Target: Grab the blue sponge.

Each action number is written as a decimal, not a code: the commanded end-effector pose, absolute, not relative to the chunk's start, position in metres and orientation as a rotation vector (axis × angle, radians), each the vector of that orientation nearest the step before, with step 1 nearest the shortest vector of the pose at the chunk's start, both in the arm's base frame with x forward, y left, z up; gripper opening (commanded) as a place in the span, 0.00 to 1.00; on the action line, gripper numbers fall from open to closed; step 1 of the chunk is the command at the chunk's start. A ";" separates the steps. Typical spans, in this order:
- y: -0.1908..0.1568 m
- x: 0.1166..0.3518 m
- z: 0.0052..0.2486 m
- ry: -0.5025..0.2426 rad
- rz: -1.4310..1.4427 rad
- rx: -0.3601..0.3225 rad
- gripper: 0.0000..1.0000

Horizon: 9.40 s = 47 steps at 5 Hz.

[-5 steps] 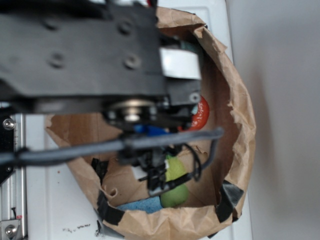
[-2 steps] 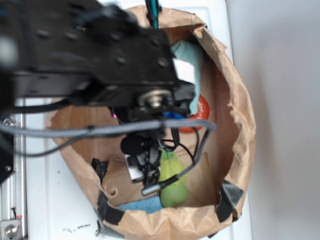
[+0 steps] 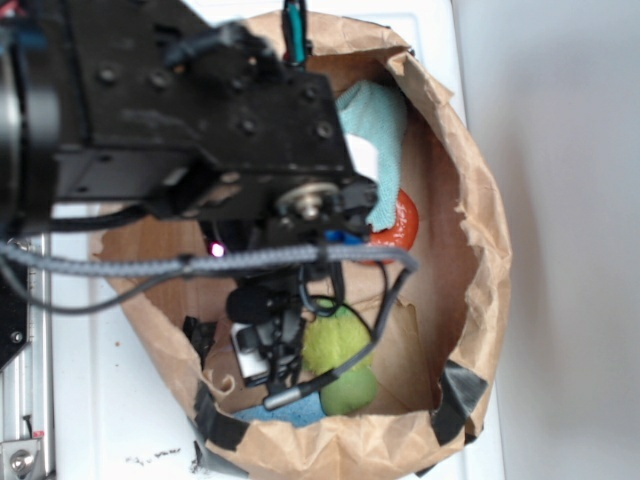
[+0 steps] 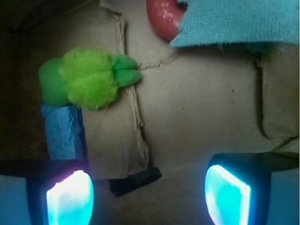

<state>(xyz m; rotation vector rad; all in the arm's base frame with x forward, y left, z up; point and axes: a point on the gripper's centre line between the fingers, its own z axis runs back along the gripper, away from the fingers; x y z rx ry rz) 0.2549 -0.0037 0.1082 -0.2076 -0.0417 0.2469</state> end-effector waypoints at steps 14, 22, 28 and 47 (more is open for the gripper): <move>-0.041 0.201 0.126 -0.088 0.190 -0.350 1.00; -0.076 0.218 0.081 -0.070 0.189 -0.265 1.00; -0.085 0.279 0.091 -0.046 0.246 -0.307 1.00; -0.123 0.285 0.031 0.064 0.047 -0.346 1.00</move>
